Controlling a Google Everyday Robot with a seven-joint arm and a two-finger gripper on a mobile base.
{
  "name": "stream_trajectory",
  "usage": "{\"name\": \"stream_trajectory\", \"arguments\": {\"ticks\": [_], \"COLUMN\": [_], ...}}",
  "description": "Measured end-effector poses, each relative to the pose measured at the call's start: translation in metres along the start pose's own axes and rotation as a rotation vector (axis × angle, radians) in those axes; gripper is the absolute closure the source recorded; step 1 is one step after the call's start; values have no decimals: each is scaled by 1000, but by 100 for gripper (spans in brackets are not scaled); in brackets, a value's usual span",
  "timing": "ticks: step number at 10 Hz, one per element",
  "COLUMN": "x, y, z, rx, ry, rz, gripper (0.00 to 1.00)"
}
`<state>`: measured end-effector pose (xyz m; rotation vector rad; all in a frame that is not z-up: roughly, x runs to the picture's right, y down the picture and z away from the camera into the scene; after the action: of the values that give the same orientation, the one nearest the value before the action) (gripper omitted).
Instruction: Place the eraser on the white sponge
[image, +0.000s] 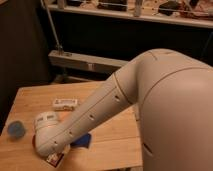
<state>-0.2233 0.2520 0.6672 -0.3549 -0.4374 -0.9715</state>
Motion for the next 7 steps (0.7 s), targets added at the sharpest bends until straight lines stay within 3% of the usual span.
{"name": "stream_trajectory", "arguments": {"ticks": [3, 7], "x": [18, 40], "y": [3, 14], "z": [10, 28], "rx": [2, -47], "ry": [-22, -48], "rz": [15, 25], "gripper": [100, 100]}}
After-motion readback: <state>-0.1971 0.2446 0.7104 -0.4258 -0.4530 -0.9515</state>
